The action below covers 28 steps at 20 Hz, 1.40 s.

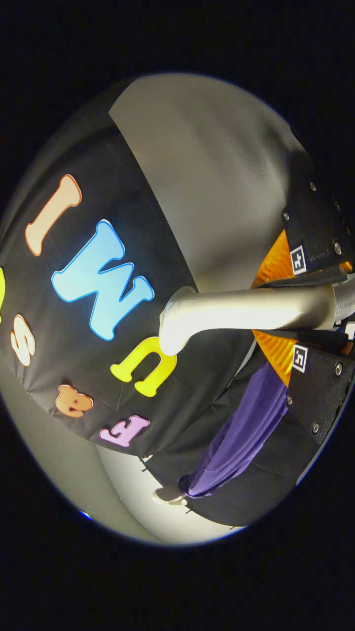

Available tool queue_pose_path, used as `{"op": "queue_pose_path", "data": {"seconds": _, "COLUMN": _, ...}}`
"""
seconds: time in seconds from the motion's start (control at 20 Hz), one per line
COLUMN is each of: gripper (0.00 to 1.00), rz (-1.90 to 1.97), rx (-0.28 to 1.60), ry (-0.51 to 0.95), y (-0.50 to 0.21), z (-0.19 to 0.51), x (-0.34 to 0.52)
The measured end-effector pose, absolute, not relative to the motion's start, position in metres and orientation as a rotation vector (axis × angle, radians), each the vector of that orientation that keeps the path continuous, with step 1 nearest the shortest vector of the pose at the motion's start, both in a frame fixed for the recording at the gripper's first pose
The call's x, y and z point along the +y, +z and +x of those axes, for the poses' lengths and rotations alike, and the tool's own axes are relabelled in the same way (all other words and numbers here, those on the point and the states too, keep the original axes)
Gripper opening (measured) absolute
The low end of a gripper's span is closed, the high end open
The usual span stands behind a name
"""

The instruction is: Iron the clothes twice with a garment steamer, once on the left side and once on the right side.

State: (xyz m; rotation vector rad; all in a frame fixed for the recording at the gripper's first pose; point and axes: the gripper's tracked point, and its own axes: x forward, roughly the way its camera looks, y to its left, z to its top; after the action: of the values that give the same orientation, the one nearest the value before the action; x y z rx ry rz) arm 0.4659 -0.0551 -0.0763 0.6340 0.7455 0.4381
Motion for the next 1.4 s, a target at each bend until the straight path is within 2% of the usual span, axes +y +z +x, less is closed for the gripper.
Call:
{"op": "queue_pose_path", "data": {"seconds": 0.6, "gripper": 0.37, "rz": 0.483, "rx": 0.598, "ry": 0.347, "y": -0.053, "z": 0.3, "x": -0.041}}
{"op": "queue_pose_path", "data": {"seconds": 1.05, "gripper": 0.37, "rz": 0.43, "rx": 0.594, "ry": 0.288, "y": -0.073, "z": 0.173, "x": 0.001}}
{"op": "queue_pose_path", "data": {"seconds": 1.4, "gripper": 0.37, "rz": 0.393, "rx": 0.518, "ry": 0.229, "y": -0.074, "z": 0.108, "x": 0.027}}
